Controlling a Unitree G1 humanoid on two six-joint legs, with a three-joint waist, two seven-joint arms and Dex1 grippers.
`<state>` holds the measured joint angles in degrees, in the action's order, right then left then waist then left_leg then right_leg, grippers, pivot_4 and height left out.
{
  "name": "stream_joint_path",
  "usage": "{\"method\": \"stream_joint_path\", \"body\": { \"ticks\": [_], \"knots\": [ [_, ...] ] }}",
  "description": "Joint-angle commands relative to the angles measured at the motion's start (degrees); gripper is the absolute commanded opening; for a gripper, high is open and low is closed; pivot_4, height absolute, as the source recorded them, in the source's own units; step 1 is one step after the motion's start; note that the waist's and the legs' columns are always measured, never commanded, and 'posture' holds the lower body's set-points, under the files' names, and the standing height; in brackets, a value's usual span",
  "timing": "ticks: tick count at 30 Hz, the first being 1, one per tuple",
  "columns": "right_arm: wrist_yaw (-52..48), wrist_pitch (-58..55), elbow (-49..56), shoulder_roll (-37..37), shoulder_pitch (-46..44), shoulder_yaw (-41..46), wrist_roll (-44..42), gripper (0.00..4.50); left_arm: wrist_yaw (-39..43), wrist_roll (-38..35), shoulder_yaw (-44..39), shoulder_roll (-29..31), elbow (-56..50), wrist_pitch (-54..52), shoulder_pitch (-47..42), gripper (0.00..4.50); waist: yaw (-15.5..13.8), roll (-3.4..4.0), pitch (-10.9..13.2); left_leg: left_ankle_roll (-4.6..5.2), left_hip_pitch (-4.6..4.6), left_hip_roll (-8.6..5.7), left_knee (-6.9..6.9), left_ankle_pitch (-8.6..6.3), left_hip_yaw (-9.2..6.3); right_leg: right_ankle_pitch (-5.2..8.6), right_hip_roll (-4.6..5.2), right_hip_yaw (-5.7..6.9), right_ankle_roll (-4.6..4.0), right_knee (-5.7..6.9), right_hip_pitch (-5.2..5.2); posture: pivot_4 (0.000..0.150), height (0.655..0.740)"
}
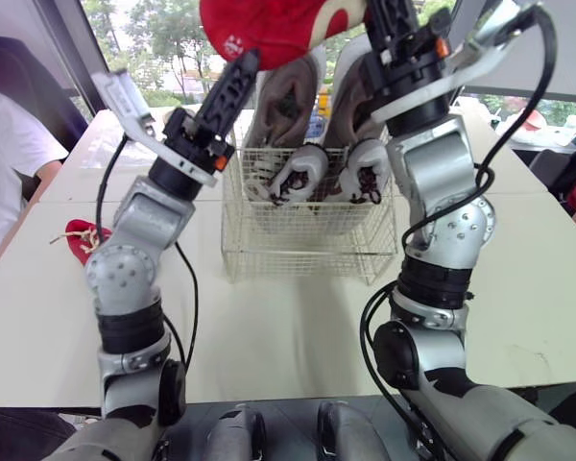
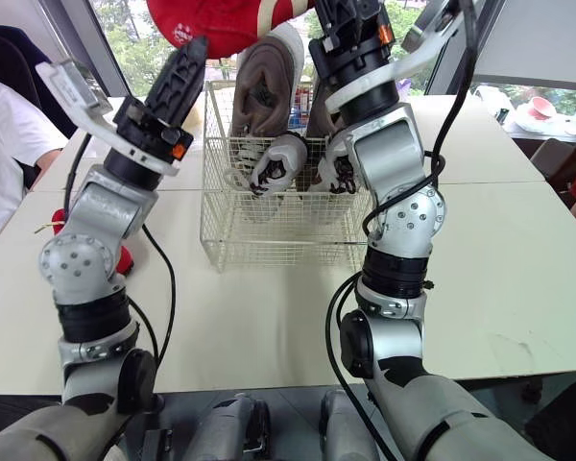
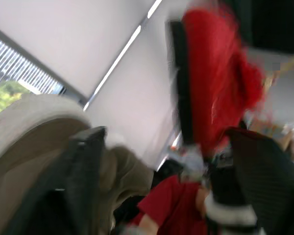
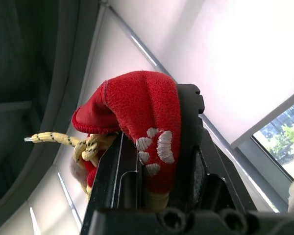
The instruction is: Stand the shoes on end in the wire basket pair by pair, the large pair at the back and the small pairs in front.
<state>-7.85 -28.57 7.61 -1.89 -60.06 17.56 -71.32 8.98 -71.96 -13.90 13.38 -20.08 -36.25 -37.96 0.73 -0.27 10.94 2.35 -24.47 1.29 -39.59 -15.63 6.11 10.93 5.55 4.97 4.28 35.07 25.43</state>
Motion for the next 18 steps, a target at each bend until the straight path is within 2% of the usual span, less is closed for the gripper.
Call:
{"method": "stream_joint_path", "body": {
  "ticks": [1, 3, 5, 7, 9, 11, 13, 15, 18],
  "knots": [
    [-5.2, -1.6, 0.4, -8.1, -3.9, 1.5, 0.2, 0.61, -4.2, 0.5, -1.3, 1.7, -5.2, 0.2, 2.6, 4.44, -0.1, -0.01, 0.0, 0.0, 0.0, 0.0, 0.0, 0.0, 0.0, 0.0, 0.01, 0.0, 0.0, -0.01, 0.0, 0.15, 0.74],
    [-8.9, -3.7, -1.5, -15.1, -4.7, 3.2, -0.2, 0.61, -5.6, 3.8, -1.5, 4.1, -7.2, 0.3, 4.3, 4.44, -0.2, -0.01, 0.0, 0.03, -0.01, -0.01, 0.0, -0.02, -0.03, 0.01, 0.01, 0.02, -0.01, -0.05, -0.01, 0.15, 0.74],
    [-17.8, -8.8, -3.5, -26.1, -4.3, 3.0, 1.0, 0.61, -7.1, 6.2, -1.3, 7.4, -10.3, -0.9, 7.0, 4.44, -0.3, 0.0, 0.0, 0.06, 0.0, -0.02, 0.0, -0.04, -0.03, 0.01, 0.02, 0.02, -0.02, -0.08, -0.02, 0.15, 0.74],
    [-29.3, -13.8, -4.9, -36.7, -3.0, 0.7, 2.8, 0.61, -8.5, 5.7, -1.3, 9.9, -13.5, -2.2, 9.8, 4.44, -0.3, 0.0, 0.0, 0.12, -0.01, -0.08, 0.09, -0.08, -0.02, 0.04, 0.07, 0.01, -0.07, -0.19, -0.02, 0.15, 0.74],
    [-38.9, -18.3, -6.2, -44.1, -1.8, -1.4, 3.2, 0.61, -9.5, 3.5, -1.4, 12.1, -16.1, -3.5, 12.1, 4.44, -0.1, -0.02, 0.0, 0.13, 0.03, -0.1, 0.33, -0.08, 0.01, 0.06, 0.08, -0.01, -0.12, -0.43, -0.03, 0.15, 0.74],
    [-44.3, -20.7, -7.2, -47.5, -1.5, -2.2, 3.4, 0.61, -10.0, 1.5, -1.6, 13.4, -17.5, -4.3, 13.4, 4.44, 0.2, -0.01, 0.0, 0.12, 0.04, -0.04, 0.45, -0.08, 0.05, 0.0, 0.04, -0.01, -0.02, -0.52, 0.0, 0.15, 0.74],
    [-50.8, -21.3, -6.6, -51.6, -0.3, -5.4, 7.1, 0.61, -10.0, -5.4, -3.6, 15.6, -18.3, -5.3, 15.9, 4.44, 0.2, 0.0, 0.0, 0.1, 0.08, 0.07, 0.47, -0.07, 0.08, 0.0, -0.02, -0.01, -0.02, -0.54, -0.01, 0.15, 0.74],
    [-57.5, -18.9, -5.1, -55.1, 1.8, -9.9, 13.2, 0.61, -7.1, -11.6, -6.6, 20.7, -18.8, -7.5, 19.5, 4.44, 0.1, 0.0, 0.0, 0.06, 0.08, 0.18, 0.48, -0.06, 0.07, 0.02, -0.05, 0.01, -0.06, -0.56, 0.01, 0.15, 0.74],
    [-61.0, -13.0, -5.4, -54.7, 3.5, -13.5, 20.5, 0.61, -5.6, -13.5, -8.4, 24.5, -16.8, -7.2, 21.7, 4.44, 0.0, 0.03, 0.0, -0.04, 0.06, 0.22, 0.48, -0.02, 0.05, 0.11, -0.04, 0.03, -0.27, -0.69, 0.01, 0.15, 0.74]
  ]
}}
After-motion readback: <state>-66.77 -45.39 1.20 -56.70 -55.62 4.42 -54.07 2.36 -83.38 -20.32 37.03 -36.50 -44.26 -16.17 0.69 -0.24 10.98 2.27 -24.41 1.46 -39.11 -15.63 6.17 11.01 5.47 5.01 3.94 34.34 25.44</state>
